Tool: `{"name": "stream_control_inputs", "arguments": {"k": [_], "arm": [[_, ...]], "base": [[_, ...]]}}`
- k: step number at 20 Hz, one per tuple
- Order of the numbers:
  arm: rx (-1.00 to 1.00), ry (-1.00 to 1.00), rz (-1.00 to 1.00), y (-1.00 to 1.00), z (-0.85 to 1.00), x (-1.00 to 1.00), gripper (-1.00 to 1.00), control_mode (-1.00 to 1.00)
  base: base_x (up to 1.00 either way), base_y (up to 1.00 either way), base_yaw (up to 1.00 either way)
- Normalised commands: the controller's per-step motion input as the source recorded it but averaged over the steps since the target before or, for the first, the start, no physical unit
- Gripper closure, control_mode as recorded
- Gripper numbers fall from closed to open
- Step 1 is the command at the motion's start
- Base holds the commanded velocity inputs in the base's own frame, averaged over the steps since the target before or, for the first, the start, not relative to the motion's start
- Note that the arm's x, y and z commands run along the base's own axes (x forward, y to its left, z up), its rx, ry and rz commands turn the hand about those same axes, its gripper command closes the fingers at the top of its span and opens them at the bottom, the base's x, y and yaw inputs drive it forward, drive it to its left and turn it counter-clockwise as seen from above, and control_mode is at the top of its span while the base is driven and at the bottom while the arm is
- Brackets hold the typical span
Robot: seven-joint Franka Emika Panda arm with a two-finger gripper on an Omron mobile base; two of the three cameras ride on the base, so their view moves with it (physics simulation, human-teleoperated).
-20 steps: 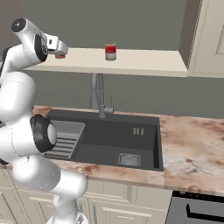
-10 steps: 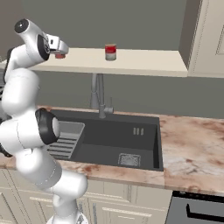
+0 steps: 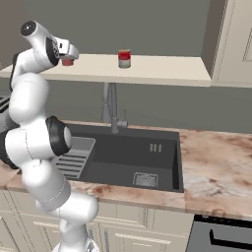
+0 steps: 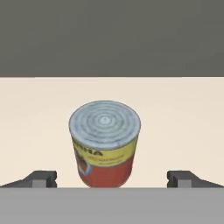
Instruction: Restock the canned food cabinet by taking the new fresh canned food from the counter and placing it in the cabinet. Then, take the old canned food from the cabinet and place it on the counter.
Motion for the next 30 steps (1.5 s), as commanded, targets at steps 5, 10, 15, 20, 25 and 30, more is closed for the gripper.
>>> {"name": "stream_control_inputs", "arguments": {"k": [5,10,15,20,25,30], "arm": [[0.0,0.0,0.0,0.02,-0.01,0.19,-1.0,-1.0],[0.0,0.0,0.0,0.03,-0.03,0.14,-1.0,-1.0],[0.0,0.0,0.0,0.05,-0.03,0.09,-1.0,-1.0],[0.0,0.0,0.0,0.0,-0.04,0.05,-1.0,-1.0],[0.0,0.0,0.0,0.0,-0.02,0.01,1.0,-1.0],[0.0,0.0,0.0,0.0,0.0,0.0,1.0,-1.0]], "base": [[0.0,0.0,0.0],[0.0,0.0,0.0],[0.0,0.0,0.0],[0.0,0.0,0.0],[0.0,0.0,0.0],[0.0,0.0,0.0]]}}
